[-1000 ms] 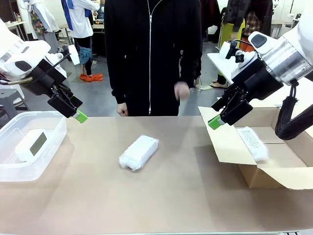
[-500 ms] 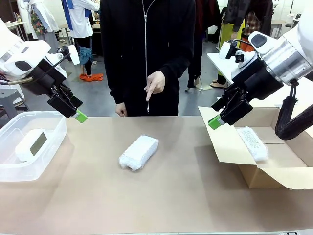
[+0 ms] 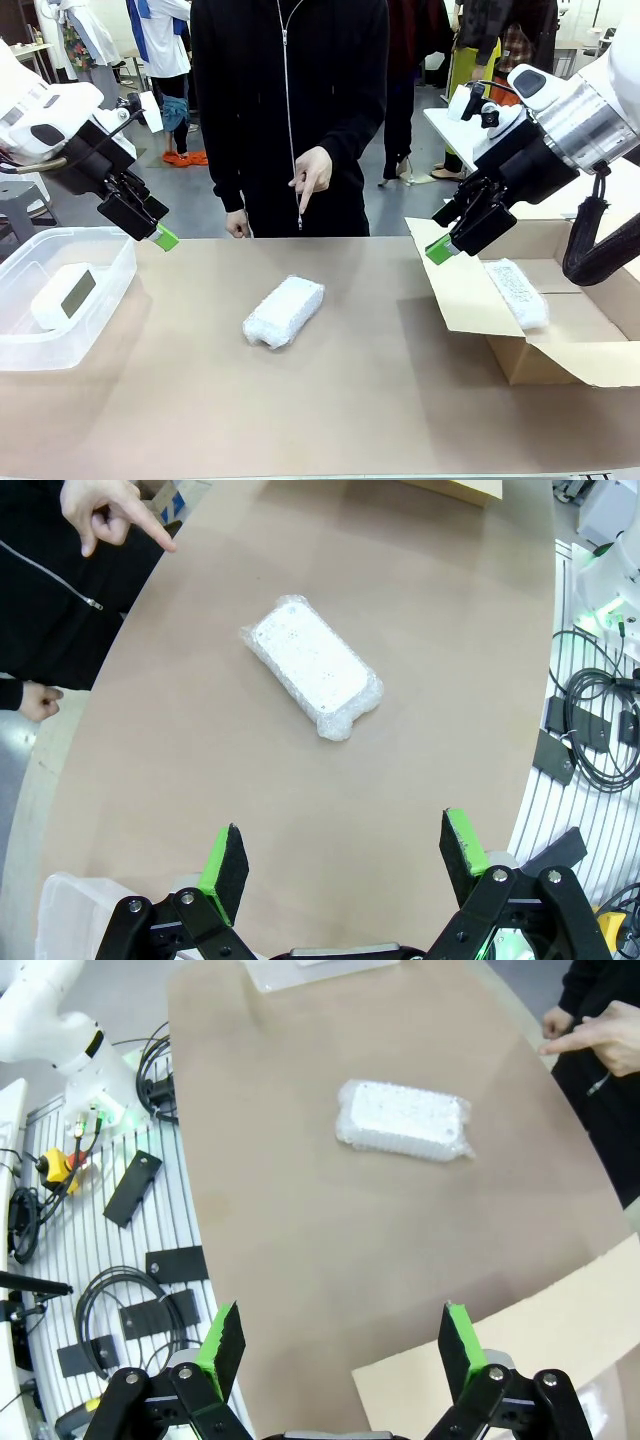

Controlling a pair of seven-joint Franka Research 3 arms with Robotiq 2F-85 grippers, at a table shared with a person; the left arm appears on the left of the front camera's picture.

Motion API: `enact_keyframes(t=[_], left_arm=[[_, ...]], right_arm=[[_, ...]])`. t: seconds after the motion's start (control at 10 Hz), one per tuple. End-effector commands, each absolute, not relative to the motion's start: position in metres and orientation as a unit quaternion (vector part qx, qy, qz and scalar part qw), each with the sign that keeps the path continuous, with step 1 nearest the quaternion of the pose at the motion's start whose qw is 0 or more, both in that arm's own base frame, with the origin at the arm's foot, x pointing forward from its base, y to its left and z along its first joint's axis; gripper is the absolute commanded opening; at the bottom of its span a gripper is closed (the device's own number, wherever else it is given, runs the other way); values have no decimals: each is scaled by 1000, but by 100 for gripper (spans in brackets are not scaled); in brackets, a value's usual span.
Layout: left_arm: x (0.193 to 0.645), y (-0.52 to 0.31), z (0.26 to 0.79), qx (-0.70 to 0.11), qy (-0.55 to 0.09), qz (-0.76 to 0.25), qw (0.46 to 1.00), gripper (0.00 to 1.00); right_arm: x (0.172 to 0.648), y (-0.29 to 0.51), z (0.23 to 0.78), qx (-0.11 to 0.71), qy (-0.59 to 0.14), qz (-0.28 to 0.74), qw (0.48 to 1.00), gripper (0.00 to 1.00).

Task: Separate and place wrapped and unwrapped clocks.
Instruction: Pick up the Digital clock indicated by the person.

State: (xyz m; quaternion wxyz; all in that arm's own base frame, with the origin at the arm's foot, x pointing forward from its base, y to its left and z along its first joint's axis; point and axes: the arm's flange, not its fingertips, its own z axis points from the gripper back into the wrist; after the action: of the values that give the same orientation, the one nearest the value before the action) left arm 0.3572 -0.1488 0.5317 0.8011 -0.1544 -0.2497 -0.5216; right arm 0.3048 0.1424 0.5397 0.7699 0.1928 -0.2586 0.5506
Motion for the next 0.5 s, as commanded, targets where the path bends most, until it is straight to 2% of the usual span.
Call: enact_keyframes(t=[0.0,0.3,0.4], left_arm=[[357,-149,532,-153,-248,-519,804,100],[357,-149,532,-153,-248,-519,804,100],[357,-149,532,-153,-248,-519,804,100]], right_arm=[[305,143,539,199,-256,550,769,100],[305,142,540,193,-259,551,770,100],[329,172,554,158,-278,647,693,100]])
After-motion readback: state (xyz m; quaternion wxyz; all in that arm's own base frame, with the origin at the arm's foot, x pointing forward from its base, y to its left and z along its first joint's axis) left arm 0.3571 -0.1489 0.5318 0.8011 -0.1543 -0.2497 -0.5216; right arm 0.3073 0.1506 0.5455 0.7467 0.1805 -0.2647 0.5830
